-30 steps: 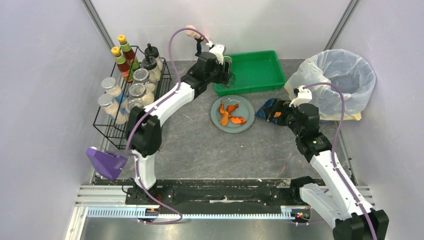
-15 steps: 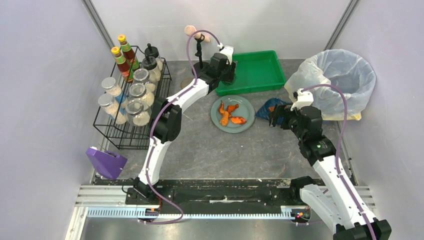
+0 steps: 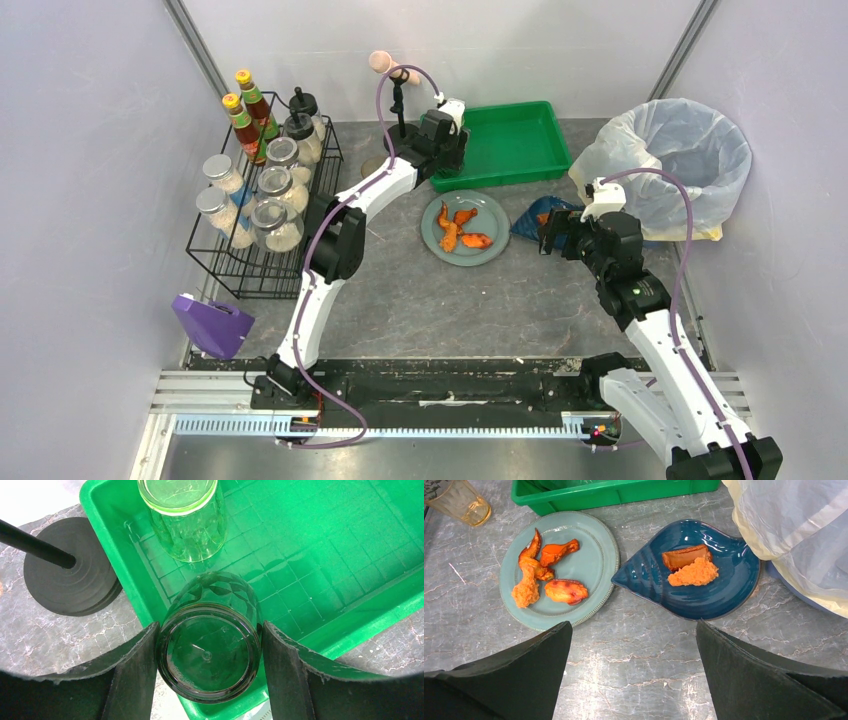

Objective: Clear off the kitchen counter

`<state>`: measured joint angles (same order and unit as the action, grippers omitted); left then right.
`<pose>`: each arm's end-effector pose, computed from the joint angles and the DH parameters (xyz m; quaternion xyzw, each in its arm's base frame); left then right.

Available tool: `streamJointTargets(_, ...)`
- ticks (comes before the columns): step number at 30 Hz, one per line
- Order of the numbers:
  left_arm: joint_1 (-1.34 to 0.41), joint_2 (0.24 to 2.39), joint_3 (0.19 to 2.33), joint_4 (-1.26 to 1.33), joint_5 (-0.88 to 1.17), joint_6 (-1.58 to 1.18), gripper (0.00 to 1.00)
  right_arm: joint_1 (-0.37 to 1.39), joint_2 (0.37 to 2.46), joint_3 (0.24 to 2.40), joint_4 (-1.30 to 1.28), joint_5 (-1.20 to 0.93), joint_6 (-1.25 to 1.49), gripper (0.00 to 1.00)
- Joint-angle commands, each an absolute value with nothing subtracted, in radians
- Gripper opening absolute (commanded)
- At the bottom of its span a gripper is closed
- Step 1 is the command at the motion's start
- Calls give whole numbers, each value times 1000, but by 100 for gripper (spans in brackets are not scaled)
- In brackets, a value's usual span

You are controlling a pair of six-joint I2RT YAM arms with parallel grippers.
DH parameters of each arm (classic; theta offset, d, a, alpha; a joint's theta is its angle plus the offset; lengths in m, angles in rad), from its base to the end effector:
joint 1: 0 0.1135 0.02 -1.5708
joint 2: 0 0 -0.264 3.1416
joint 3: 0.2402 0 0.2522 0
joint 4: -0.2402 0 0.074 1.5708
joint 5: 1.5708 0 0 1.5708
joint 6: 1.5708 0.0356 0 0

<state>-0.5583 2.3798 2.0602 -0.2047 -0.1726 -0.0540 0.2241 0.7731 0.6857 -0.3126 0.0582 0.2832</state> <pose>0.4755 -0.2898 0.2211 0.1736 0.8464 -0.0789 0.4972 0.1771 0.0382 0.2936 0.0407 0.8323 0.1151 0.5407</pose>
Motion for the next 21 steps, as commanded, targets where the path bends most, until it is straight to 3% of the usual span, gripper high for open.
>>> streamJointTargets(1, -555, 2381, 2112, -194, -143, -12, 62, 221, 773, 689, -286, 70, 289, 98)
streamJointTargets(6, -555, 2373, 2120, -202, -121, -18, 75, 221, 773, 687, -287, 71, 292, 98)
streamJointTargets(11, -555, 2370, 2123, -210, -113, -22, 83, 220, 766, 681, -290, 73, 292, 98)
streamJointTargets(21, -554, 2338, 2117, -216, -95, -60, 86, 220, 757, 680, -298, 72, 292, 98)
